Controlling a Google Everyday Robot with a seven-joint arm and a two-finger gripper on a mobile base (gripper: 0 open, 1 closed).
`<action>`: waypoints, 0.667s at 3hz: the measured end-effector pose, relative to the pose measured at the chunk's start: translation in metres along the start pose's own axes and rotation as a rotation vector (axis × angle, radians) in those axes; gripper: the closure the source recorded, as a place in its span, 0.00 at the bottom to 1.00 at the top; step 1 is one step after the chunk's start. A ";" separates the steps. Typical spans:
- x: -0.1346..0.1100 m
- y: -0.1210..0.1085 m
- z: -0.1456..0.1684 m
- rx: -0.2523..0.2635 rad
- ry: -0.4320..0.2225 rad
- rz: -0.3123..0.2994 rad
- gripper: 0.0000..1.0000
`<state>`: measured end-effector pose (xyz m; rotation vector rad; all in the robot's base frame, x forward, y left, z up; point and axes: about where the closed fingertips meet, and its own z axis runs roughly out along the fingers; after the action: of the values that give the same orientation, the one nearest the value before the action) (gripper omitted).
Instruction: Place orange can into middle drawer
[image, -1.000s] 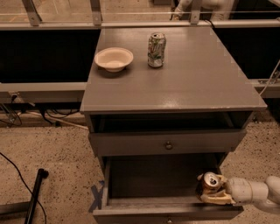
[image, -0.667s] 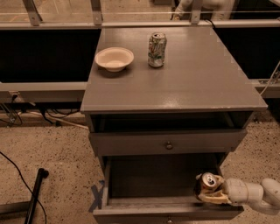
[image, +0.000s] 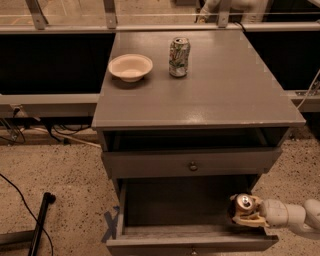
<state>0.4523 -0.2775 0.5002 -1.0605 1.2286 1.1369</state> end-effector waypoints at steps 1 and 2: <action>0.017 -0.009 -0.015 0.034 -0.007 0.007 0.84; 0.018 -0.012 -0.014 0.039 -0.004 0.005 0.61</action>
Offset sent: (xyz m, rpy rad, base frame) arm 0.0062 -0.0137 -0.0153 0.0067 0.0065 -0.0299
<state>0.4624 -0.2915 0.4813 -1.0258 1.2460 1.1145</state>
